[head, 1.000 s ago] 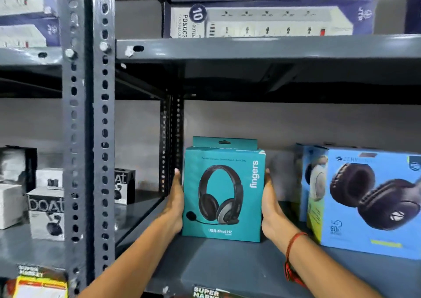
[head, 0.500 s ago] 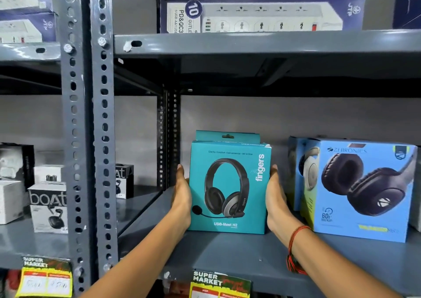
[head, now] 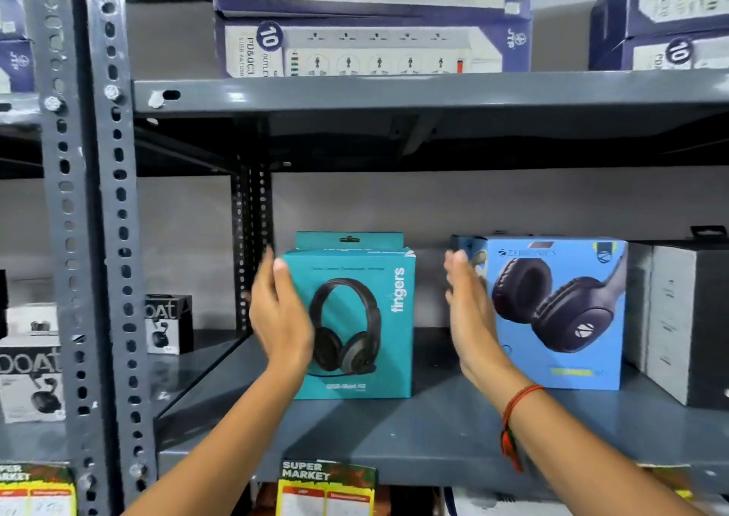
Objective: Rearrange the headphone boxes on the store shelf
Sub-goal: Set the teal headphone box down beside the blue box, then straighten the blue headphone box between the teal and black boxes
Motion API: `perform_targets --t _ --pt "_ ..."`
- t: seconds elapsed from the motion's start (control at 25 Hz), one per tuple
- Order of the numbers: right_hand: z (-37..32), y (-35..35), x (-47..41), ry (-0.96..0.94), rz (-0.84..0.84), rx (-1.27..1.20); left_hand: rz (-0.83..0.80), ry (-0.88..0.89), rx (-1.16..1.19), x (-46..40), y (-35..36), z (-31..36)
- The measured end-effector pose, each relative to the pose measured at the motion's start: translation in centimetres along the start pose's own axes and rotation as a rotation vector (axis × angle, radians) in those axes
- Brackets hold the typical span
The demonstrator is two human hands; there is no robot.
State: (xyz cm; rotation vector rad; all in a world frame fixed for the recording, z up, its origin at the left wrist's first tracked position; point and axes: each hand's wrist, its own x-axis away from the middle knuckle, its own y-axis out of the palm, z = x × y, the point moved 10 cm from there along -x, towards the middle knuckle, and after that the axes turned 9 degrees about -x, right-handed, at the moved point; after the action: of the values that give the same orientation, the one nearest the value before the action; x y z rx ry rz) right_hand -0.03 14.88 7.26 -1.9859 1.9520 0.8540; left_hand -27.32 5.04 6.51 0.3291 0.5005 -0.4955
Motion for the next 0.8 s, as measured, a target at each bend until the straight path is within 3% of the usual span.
perform_targets --t 0.12,0.2,0.28,0.36,0.48,0.56,0.8 --pt "-8.9 -8.8 -0.1 -0.470 0.236 -0.018 -0.115 0.512 0.123 5.5 5.0 9.4" --pt "-10.8 -15.5 -0.8 -0.561 0.406 -0.020 -0.281 0.553 0.140 9.2 9.8 11.3" --pt "-9.1 -20.8 -2.7 -0.412 0.476 0.027 -0.462 0.350 0.107 11.9 15.1 10.0" --pt "-3.7 -23.9 -5.5 -0.060 0.419 0.009 -0.596 0.051 0.018 13.4 19.5 6.5" --pt "4.0 -24.8 -7.9 0.408 0.209 -0.288 -0.643 -0.378 0.022 14.5 23.4 1.2" --pt "6.8 -25.4 -8.8 0.538 0.146 -0.348 -0.667 -0.618 0.076 15.5 24.6 -1.2" --pt "8.5 -22.8 -10.9 0.545 -0.067 -0.207 -0.717 -0.633 0.034 15.5 26.9 -4.6"
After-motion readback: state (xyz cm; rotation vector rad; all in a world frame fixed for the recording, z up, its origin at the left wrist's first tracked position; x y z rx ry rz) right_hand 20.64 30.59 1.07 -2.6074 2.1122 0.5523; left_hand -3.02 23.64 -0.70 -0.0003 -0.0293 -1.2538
